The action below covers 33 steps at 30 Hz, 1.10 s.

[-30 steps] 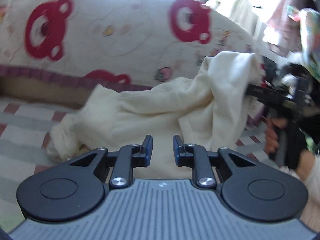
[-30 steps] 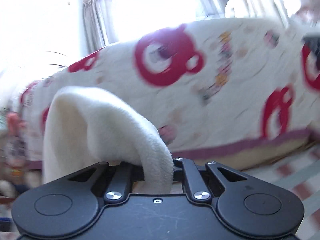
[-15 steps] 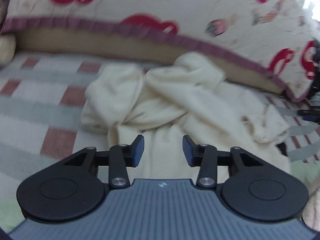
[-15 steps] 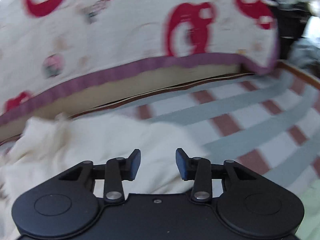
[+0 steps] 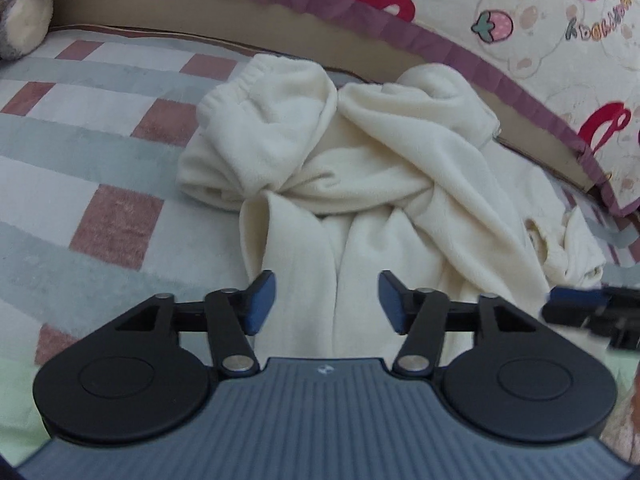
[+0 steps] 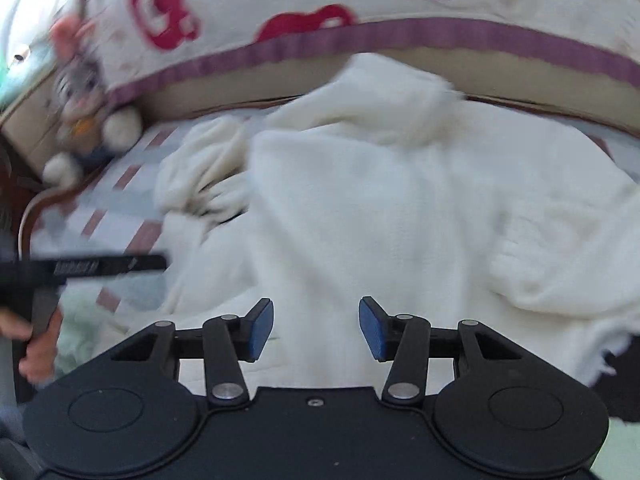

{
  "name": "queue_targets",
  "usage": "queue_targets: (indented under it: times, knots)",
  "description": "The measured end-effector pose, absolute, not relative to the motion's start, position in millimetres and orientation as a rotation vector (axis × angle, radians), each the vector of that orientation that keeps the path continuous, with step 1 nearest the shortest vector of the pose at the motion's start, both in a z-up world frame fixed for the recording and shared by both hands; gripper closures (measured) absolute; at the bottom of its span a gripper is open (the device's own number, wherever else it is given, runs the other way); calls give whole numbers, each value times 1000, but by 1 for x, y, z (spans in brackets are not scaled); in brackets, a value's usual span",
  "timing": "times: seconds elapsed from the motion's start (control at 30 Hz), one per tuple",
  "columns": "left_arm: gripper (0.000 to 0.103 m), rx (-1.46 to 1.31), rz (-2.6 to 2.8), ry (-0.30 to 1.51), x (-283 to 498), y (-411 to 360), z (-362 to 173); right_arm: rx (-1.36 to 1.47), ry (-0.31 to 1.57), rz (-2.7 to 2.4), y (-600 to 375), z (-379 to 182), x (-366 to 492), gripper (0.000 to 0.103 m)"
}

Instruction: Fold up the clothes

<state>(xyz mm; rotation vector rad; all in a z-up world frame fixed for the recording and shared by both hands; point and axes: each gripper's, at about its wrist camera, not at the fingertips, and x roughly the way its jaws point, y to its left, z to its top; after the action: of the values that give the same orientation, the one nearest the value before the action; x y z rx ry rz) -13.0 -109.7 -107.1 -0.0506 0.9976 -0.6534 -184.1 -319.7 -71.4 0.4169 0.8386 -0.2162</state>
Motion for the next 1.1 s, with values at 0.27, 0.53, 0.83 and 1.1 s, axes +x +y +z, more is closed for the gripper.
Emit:
queue_targets:
  times: [0.27,0.53,0.83,1.1]
  knots:
    - [51,48,-635,1008,-3,-129,-126,145,1003,-421,-309,-102,-148,11]
    - [88,190,-548,823,-43,-114,-79,303,854,-277,-322,-97,-181,94]
    - [97,71,-602,663,-107,-60,17,435,643,-188,-333,-10,-243,93]
    - [97,-23,-567,776,-112,-42,-5,583,607,-217,-345,-19,-271,93]
